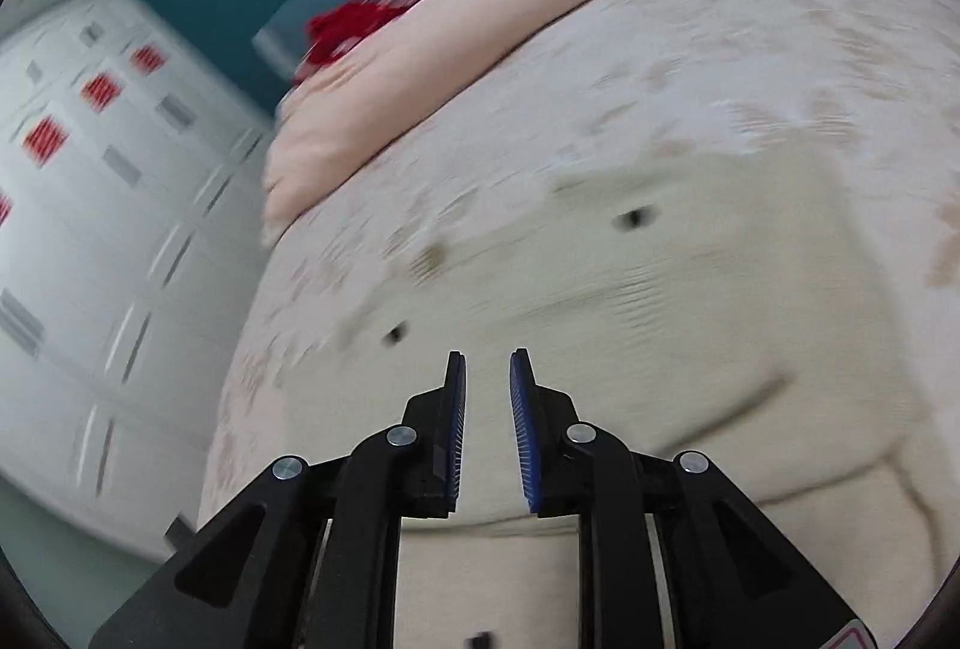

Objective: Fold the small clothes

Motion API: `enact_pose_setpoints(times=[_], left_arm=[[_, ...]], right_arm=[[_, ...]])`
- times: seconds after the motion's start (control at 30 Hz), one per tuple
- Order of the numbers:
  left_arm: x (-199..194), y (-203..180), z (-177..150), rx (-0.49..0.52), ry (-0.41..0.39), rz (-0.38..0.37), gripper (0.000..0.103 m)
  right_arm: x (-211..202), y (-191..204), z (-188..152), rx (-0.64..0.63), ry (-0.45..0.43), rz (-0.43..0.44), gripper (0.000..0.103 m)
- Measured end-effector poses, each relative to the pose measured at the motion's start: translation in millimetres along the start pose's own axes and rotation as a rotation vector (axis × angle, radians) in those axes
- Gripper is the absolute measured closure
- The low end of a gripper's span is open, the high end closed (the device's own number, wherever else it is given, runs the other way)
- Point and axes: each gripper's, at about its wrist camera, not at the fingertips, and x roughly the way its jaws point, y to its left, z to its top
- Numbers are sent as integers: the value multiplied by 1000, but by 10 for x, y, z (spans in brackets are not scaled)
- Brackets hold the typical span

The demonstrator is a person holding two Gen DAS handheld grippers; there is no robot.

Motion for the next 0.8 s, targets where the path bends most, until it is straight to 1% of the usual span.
enact_pose_setpoints(times=[0.03,0.07,0.1,0.13,0.2,0.23,0.27,0.3,0.33,0.37,0.4,0.47,0.5,0.53,0.57,0.6,0.63,0.67,0.7,0.73,0.77,0.8], left_arm=[[2,3,-1,-1,0,-1,90],[0,6,-4,-2,0,-3,90],[-3,8,-7,-4,-1,-6,90],[-4,13,-10,-6,-2,-9,90],[-7,18,-11,-7,-3,-12,90],[-7,21,-15,-6,-5,-14,90],[-4,25,-19,-4,-7,-15,90],[0,27,-21,-2,-8,-16,90],[8,32,-29,0,-8,-19,90],[10,30,-31,2,-10,-21,90],[7,24,-34,5,-13,-21,90],[9,23,-38,5,-15,-25,90],[10,24,-41,5,-17,-27,90],[11,19,-43,7,-18,-27,90],[14,17,-45,8,-20,-26,90],[15,15,-47,8,-20,-26,90],[14,10,-48,8,-20,-26,90],[20,15,-44,8,-20,-26,90],[19,14,-48,8,-20,-26,90],[20,13,-47,8,-19,-24,90],[20,7,-46,9,-19,-22,90],[22,7,-45,9,-17,-20,90]], right_arm=[[308,316,-10,-82,92,53,85],[597,588,-51,-152,160,77,86],[894,831,-86,-221,213,76,86],[1205,1029,-123,-281,265,57,86],[1740,1238,-189,-319,335,0,86],[1991,1272,-204,-323,350,-42,87],[2166,1281,-218,-333,337,-89,99],[2284,1275,-186,-338,311,-94,102],[2343,1273,-110,-314,292,-93,103],[2336,1263,-38,-274,274,-83,103],[2245,1230,29,-233,250,-70,103],[1914,1144,92,-198,174,-8,99],[1705,1046,73,-205,142,1,99],[1505,902,25,-216,122,-13,99],[1343,708,-20,-223,113,-52,99],[1195,439,-62,-220,107,-114,99],[1061,136,-85,-197,111,-175,103],[865,-201,-90,-141,97,-168,103],[610,-472,-81,-73,60,-174,103],[367,-644,-78,-21,6,-206,103],[118,-759,-70,20,-45,-258,92],[-60,-841,-59,44,-66,-258,88]])
